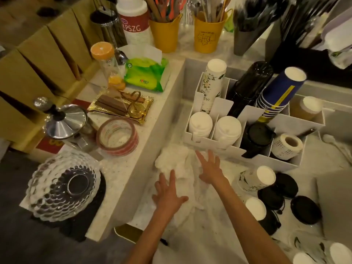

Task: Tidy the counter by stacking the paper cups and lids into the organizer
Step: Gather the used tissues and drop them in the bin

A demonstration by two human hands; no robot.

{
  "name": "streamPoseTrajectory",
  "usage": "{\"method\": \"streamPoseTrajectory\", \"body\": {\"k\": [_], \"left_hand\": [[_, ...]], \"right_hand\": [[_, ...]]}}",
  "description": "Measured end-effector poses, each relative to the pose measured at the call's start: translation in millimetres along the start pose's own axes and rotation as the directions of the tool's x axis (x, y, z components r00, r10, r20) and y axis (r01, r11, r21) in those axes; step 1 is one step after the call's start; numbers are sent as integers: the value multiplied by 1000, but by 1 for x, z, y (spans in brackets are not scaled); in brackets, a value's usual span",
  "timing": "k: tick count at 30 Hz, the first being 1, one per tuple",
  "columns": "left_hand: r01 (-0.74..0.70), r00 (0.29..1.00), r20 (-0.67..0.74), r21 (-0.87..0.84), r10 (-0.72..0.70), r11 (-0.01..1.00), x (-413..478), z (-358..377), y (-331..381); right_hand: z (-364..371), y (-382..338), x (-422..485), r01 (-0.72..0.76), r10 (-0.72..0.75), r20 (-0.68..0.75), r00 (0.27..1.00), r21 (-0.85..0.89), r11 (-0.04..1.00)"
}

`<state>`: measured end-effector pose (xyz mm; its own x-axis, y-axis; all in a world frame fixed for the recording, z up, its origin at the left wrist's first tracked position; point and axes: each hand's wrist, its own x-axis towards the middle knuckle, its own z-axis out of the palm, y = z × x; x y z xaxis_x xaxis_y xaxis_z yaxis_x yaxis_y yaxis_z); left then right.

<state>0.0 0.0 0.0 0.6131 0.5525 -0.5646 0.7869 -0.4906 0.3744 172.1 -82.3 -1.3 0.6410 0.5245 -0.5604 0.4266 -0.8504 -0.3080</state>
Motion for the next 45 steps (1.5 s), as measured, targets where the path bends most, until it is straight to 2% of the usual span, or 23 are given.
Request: {"method": "streamPoseTrajectory", "body": {"k": [2, 4, 6, 7, 9, 10, 12, 14, 16, 18, 19, 21, 23, 25, 28, 31, 34, 36, 38, 40, 43, 45], "left_hand": [[-9, 1000, 1, 61, 9, 998, -1, 2, -1], [-53, 998, -31, 134, 58, 990, -1, 7, -8], [-85, 995, -38, 152, 92, 985, -1, 10, -16], [-95, 994, -40, 161, 103, 982, -2, 11, -19], [-107, 991, -63, 173, 119, 979, -2, 12, -23], [-114, 989, -71, 175, 128, 978, -3, 12, -23], [-114, 987, -96, 143, 129, 983, -4, 11, -24], [-114, 985, -130, 31, 117, 993, -4, 12, -28], [-117, 982, -167, -150, 92, 982, -9, 11, -35], [-157, 973, -203, -250, 107, 955, -13, 12, -46], [-187, 967, -220, -268, 129, 945, -16, 14, -51], [-251, 950, -250, -266, 185, 931, -21, 17, -60], [-281, 938, -258, -181, 230, 943, -23, 21, -67], [-258, 932, -280, -74, 229, 963, -25, 27, -72], [-168, 943, -303, -76, 138, 983, -29, 31, -74], [-160, 941, -327, -190, 92, 969, -29, 31, -77], [-153, 960, -276, -358, 53, 921, -30, 23, -82], [-92, 984, -176, -502, 3, 860, -33, 17, -89], [-30, 998, -64, -645, -15, 763, -43, 14, -95], [37, 999, 40, -700, -13, 713, -58, 15, -107], [131, 986, 167, -702, -17, 700, -86, 15, -133], [220, 951, 310, -661, -6, 717, -105, 18, -151]], "right_hand": [[-5, -2, 0, 14, -15, -52, 999, -28, 1000], [-10, -5, 1, 69, -59, -151, 987, 65, 995], [-18, -17, -1, 222, -205, -216, 955, 58, 973], [-23, -27, -3, 316, -307, -198, 931, 16, 949], [-27, -52, -3, 463, -476, -66, 877, -147, 874], [-26, -65, -2, 501, -510, 29, 860, -249, 829], [-21, -82, 2, 525, -476, 223, 850, -410, 746], [-14, -87, 7, 542, -396, 374, 839, -498, 677], [-7, -86, 10, 578, -371, 450, 812, -533, 618], [-2, -81, 8, 608, -433, 429, 793, -506, 612], [-1, -78, 8, 601, -469, 377, 799, -472, 645], [-2, -71, 7, 508, -451, 236, 861, -356, 784], [0, -58, 4, 359, -351, 76, 933, -183, 915], [9, -41, -5, 239, -238, -70, 969, 12, 971], [31, -19, -29, 185, -121, -238, 964, 267, 946], [59, -6, -61, 184, -19, -363, 932, 426, 886], [89, -2, -92, 90, 101, -291, 951, 577, 812], [102, -10, -107, 34, 100, -211, 972, 551, 834], [112, -16, -114, 18, 33, -160, 987, 309, 951], [122, -20, -119, 10, 11, -164, 986, 123, 992], [133, -22, -132, 38, -15, -154, 988, 147, 988], [141, -34, -149, 95, -80, -83, 993, 194, 977]]}}
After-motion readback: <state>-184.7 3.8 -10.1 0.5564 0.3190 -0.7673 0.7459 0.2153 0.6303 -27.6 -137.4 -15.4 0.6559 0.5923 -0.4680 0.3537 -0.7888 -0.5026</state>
